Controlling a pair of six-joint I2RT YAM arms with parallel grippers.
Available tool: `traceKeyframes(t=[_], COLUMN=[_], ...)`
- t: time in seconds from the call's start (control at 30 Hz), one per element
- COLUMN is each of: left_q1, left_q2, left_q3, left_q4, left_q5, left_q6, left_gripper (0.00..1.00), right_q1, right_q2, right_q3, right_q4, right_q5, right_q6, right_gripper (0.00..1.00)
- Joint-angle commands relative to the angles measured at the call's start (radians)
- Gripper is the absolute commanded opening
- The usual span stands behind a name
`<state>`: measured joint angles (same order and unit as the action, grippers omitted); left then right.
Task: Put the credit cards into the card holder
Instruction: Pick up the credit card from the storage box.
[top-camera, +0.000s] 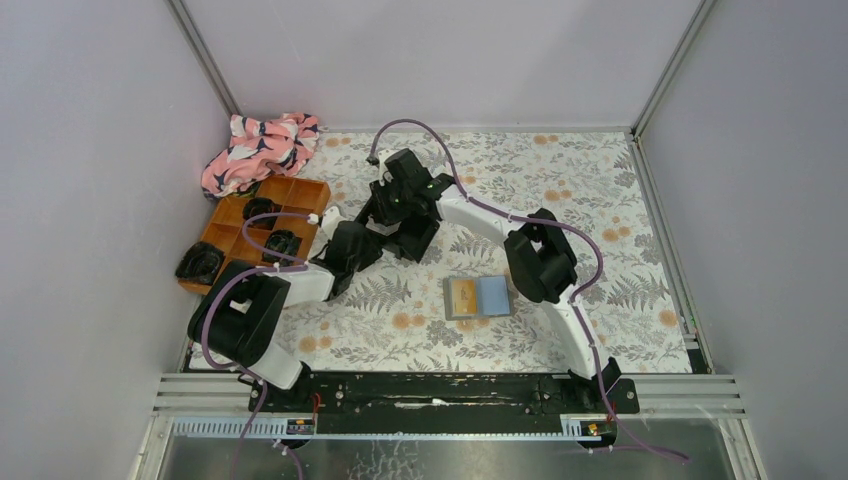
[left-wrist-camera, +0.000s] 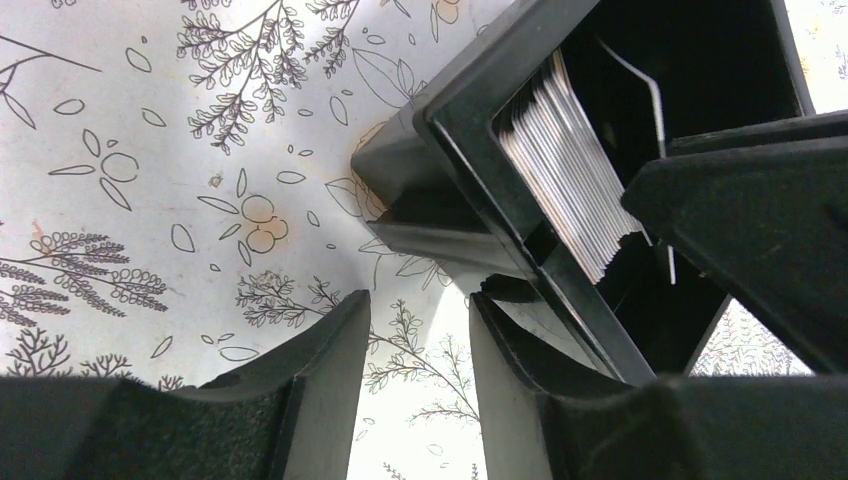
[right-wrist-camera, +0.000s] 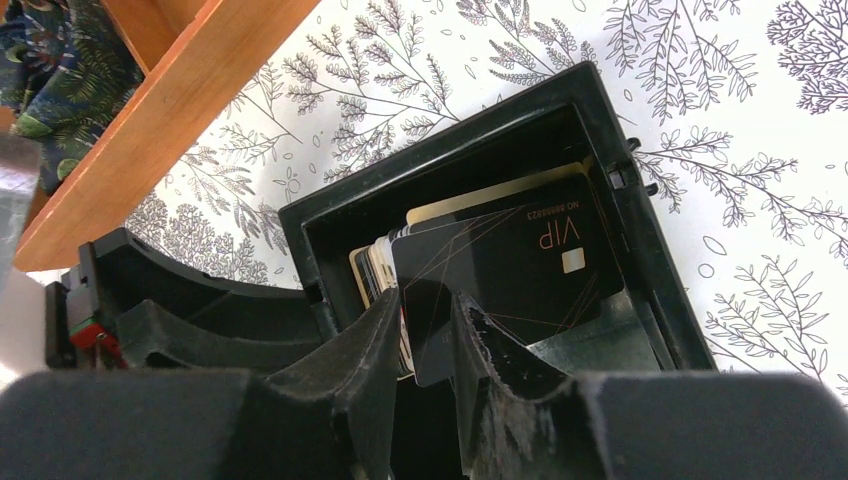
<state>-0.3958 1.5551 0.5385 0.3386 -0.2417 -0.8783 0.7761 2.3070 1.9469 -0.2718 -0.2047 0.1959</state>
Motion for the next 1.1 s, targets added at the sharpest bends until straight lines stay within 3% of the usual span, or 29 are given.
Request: traceKeyframes(t=[0.0, 0.17, 0.6, 1.07], left_q1=[0.015, 0.018, 0.020, 0.020], left_q2=[0.009, 0.006, -0.043, -0.176], left_q3=[0.023, 0.021, 0.019, 0.007], left_q4=[0.059, 0.057, 0.022, -0.046], left_q5=[0.010, 0.012, -0.001, -0.016], left_q6=[0.021, 0.022, 0.035, 0.074], left_gripper=[0.49, 0.48, 0.48, 0.53], right_q1=[0.009, 0.009, 0.013, 0.017], right_q2=[-0.082, -0.096, -0.151, -0.267], right_q3=[-0.006, -0.012, -0.061, -0.133], right_q4=[0.000, -0.001, 0.005, 0.029], right_q5=[-0.043, -0.035, 0.108, 0.239], right_q6=[0.022, 0.017, -0.034, -0.106], right_gripper=[0.30, 0.26, 0.05, 0.00])
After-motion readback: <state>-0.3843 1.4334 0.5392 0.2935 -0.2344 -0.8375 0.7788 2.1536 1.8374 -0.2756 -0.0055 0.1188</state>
